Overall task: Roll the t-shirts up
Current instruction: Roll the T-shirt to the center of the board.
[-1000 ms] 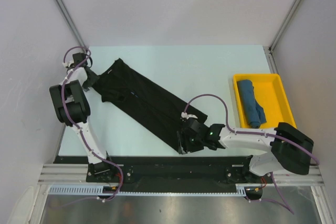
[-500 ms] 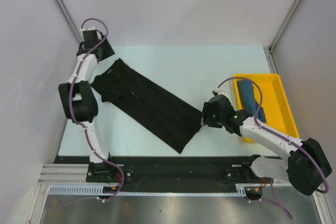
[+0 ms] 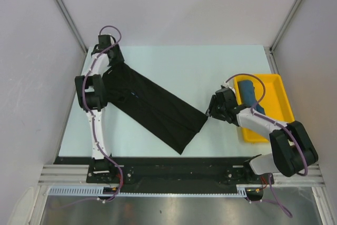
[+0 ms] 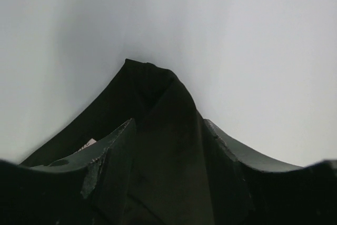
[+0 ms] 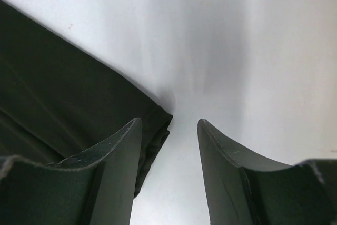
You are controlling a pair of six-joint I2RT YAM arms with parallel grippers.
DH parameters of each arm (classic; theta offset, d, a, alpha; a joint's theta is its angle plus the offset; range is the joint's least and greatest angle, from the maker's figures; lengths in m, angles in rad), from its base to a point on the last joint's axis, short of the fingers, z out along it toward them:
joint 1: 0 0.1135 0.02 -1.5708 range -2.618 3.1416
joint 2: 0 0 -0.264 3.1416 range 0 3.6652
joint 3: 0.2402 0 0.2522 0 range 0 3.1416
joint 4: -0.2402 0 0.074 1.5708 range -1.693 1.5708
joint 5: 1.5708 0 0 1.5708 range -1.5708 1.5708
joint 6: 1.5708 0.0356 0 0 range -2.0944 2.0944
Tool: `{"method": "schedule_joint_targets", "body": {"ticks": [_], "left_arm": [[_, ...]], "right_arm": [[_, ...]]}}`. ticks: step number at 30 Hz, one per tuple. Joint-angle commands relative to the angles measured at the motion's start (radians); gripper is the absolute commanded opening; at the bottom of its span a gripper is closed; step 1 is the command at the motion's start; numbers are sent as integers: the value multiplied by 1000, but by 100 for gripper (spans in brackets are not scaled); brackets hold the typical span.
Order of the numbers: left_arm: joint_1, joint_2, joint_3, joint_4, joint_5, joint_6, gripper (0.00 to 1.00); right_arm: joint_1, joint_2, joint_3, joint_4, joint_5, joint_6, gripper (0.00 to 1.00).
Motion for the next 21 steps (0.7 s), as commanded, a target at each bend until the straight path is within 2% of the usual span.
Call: {"method": "schedule_joint_targets", "body": {"ticks": [1,7,12,17,19,21], "left_arm": [[4,36,90,16,27,18,57],[4,52,82,36,32,-2,52],[4,56,69,65,55,-23,43],[4,63,61,68,55,-30,40],[6,64,58,65,41,-28,35],[4,61,55,65,30,-30,27]], "right_arm": [[-4,55,2,102,-28,-10,50],[-1,83,2,125,-44,3,48],[7,73,1,102,-36,4,47],[53,73,-1,93,-16,7,47],[59,81,-2,93,-4,12,47],[56,93,-8,95,-4,12,42]]}}
